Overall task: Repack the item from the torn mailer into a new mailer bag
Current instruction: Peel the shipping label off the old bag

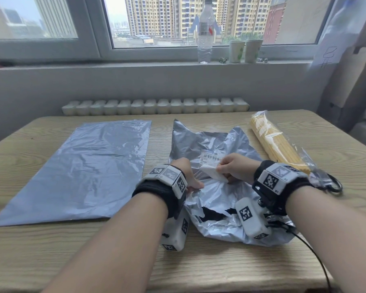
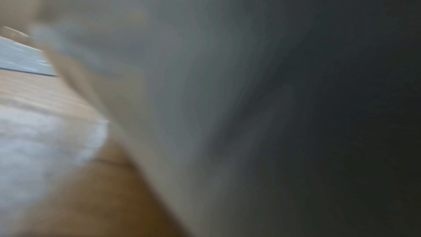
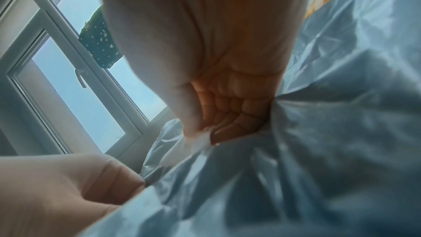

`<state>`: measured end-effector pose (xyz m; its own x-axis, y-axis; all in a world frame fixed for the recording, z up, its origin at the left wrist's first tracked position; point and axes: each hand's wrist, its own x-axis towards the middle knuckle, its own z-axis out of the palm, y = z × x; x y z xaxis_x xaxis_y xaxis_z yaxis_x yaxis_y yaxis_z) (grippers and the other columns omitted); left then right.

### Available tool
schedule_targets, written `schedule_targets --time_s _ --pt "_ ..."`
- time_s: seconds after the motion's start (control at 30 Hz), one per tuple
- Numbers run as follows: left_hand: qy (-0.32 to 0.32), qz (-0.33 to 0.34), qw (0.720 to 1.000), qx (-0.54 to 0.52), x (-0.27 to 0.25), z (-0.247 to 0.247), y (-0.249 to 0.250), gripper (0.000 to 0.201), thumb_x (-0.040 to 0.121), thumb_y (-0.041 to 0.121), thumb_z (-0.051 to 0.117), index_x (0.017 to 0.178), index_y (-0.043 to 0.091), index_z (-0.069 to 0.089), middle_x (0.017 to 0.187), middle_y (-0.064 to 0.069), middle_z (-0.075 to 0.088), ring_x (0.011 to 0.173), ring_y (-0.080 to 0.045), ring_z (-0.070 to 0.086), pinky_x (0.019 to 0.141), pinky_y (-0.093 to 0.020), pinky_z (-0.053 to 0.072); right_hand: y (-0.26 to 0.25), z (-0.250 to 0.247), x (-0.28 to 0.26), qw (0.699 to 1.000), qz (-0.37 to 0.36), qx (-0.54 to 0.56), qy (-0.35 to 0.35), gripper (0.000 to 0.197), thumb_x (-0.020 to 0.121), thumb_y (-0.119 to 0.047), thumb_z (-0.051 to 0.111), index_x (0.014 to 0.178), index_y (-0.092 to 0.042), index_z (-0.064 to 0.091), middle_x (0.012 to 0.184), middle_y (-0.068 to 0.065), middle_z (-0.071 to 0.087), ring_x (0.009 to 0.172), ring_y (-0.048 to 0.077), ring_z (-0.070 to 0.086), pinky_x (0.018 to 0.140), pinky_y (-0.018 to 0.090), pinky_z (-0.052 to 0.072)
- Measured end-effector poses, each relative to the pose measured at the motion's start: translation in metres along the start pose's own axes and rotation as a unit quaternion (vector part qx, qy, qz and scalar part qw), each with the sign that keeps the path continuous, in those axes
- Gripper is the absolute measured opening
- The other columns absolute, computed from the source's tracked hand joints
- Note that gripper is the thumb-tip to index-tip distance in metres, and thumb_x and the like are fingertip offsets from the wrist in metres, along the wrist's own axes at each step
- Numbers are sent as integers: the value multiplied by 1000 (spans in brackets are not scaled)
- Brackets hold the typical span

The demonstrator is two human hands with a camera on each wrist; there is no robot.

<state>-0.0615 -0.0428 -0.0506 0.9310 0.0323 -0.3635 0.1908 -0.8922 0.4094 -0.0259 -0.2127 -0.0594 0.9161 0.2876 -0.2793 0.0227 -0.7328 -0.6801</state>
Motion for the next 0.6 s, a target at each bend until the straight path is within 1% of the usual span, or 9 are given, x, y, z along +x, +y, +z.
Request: schedule_targets --time_s 0.1,0.13,0.2,0.23,0.3,0.37,0.47,0.53,0.6 --pt "-9 -1 1000 26 -4 -3 4 39 80 39 75 97 4 74 95 -8 76 70 -19 61 76 -30 55 -1 -2 -7 999 -9 35 -8 29 94 -30 57 78 -7 62 64 4 53 54 13 50 65 32 48" --pt "-24 -5 999 36 -6 -6 6 38 82 40 74 96 4 73 95 -6 75 70 -18 61 74 -28 54 -3 -4 -12 1000 -10 18 -21 34 92 -38 58 77 -8 61 63 3 54 53 12 50 61 29 47" --pt "-72 -12 997 35 -10 -12 10 36 84 42 70 95 8 70 92 -3 73 67 -14 60 71 -24 52 -9 -6 -21 994 -16 -95 -49 35 86 -45 63 77 -12 62 64 0 58 54 11 52 57 25 45" --pt "-90 -10 995 30 -11 -15 11 38 85 43 69 99 8 70 93 -4 73 67 -12 61 72 -23 51 -12 -6 -24 987 -19 -148 -53 29 84 -42 67 76 -14 62 67 -1 61 57 11 54 58 25 46" --pt "-101 -2 994 35 -14 -19 15 45 85 44 68 106 5 69 96 -6 73 72 -13 62 80 -25 52 -16 -5 -27 982 -14 -183 -39 15 83 -28 71 77 -15 65 75 1 67 65 13 60 64 28 53" --pt "-105 8 993 56 -19 -22 20 45 85 43 69 109 4 70 95 -4 72 77 -14 62 83 -27 52 -21 -4 -30 985 -3 -170 -25 8 86 -16 68 82 -9 68 75 4 69 67 16 64 72 31 59" --pt "-119 35 987 101 -25 -32 26 41 87 40 67 114 9 70 108 -2 74 91 -11 67 92 -27 50 -29 -3 -31 991 15 -131 -22 7 86 -8 67 79 -6 68 73 8 72 69 19 71 73 32 60" --pt "-100 45 988 107 -30 -44 30 41 87 35 68 120 12 67 113 -2 72 102 -13 68 97 -29 51 -36 -5 -32 993 19 -117 -7 5 83 -6 70 83 -1 71 81 13 74 79 24 73 79 37 60" --pt "-42 52 995 78 -35 -58 32 38 85 28 71 119 10 67 109 -3 72 101 -14 69 95 -32 54 -43 -8 -32 994 19 -104 12 10 80 -6 72 87 1 73 83 15 75 77 25 73 79 39 60"
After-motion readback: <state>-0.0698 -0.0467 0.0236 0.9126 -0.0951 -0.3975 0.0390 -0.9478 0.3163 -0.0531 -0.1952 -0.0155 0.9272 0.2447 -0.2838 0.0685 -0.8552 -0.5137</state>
